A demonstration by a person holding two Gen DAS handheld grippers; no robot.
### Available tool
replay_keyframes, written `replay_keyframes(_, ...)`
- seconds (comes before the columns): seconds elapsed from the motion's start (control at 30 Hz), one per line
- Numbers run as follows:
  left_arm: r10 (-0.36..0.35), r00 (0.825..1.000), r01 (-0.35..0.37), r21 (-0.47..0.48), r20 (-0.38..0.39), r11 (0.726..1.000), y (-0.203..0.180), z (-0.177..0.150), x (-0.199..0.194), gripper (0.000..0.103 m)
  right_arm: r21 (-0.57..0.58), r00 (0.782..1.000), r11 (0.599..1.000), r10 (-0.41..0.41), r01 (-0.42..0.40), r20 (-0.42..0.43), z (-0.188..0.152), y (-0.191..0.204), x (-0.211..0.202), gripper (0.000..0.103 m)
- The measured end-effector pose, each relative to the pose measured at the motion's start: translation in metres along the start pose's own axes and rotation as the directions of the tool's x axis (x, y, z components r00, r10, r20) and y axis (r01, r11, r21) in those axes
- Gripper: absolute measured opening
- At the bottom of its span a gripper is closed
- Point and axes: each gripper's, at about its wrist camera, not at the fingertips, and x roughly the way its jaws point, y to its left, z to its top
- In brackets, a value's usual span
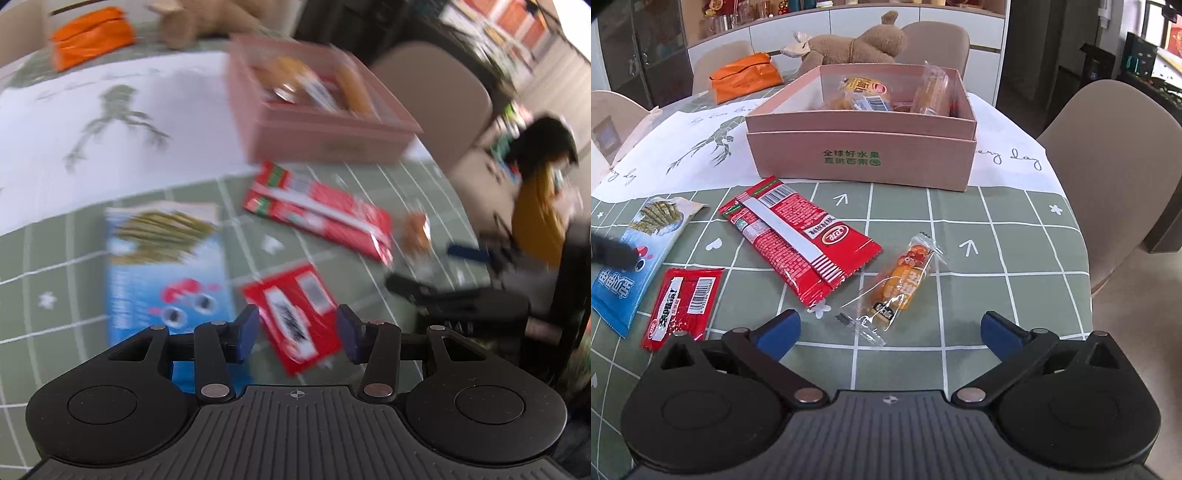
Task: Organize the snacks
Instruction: 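Lower the left gripper to the small red pack while right moves to the long red sausage pack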
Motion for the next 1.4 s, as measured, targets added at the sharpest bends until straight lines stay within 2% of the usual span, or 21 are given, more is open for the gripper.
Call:
replay_keyframes(0.07,0.029,1.0,-0.029,0.023,-0.011,0.999,-0.005,-0.004,0.008,0.05,-0.006,1.0,1.0,0.005,-0.005,-0.001,-0.002,0.002,-0.001,0.103)
replay_keyframes(0.2,0.138,0.99,-0.138,0.073,0.002,0.988,-0.004,-0.008,0.012,0.05,-0.009,1.0,1.0,0.008,-0.008,0.004,-0.005,0.004,-0.004,0.103)
replay_keyframes(0.33,0.175,0.984,-0.175,0.005,-0.008,0.985,0.016,-0.006,0.01,0.049,-0.006,1.0,1.0,0.006,-0.006,0.005,-0.006,0.005,-0.005,0.103)
replay_keyframes(0.4,0.161,0.987,-0.161,-0.036,-0.009,0.986,0.021,-0.002,0.007,0.047,-0.005,1.0,1.0,0.005,-0.005,0.003,-0.006,0.006,-0.005,0.103)
replay_keyframes(0.5,0.058,0.998,-0.059,-0.096,-0.009,0.994,0.024,0.003,0.004,0.047,-0.007,1.0,1.0,0.007,-0.007,0.004,-0.006,0.006,-0.005,0.103)
replay_keyframes(0.73,0.005,1.0,-0.004,-0.016,0.011,1.0,-0.011,0.027,0.021,0.047,-0.025,1.0,0.999,0.02,-0.02,-0.005,-0.009,0.009,-0.008,0.103)
replay_keyframes(0.87,0.026,1.0,-0.026,0.073,0.007,0.997,-0.032,0.04,0.036,0.047,-0.037,1.0,0.999,0.03,-0.03,-0.004,-0.012,0.011,-0.01,0.103)
replay_keyframes(1.03,0.1,0.995,-0.097,0.175,-0.008,0.98,-0.033,0.028,0.04,0.047,-0.036,0.999,0.999,0.032,-0.032,0.004,-0.014,0.012,-0.012,0.103)
replay_keyframes(1.23,0.125,0.992,-0.126,0.08,0.016,0.989,-0.002,0.015,0.022,0.046,-0.023,1.0,0.999,0.024,-0.024,0.004,-0.013,0.012,-0.012,0.103)
replay_keyframes(1.4,0.059,0.997,-0.057,-0.022,0.053,0.998,0.016,0.011,-0.005,0.046,-0.06,0.999,0.997,0.051,-0.052,-0.013,-0.007,0.01,-0.008,0.103)
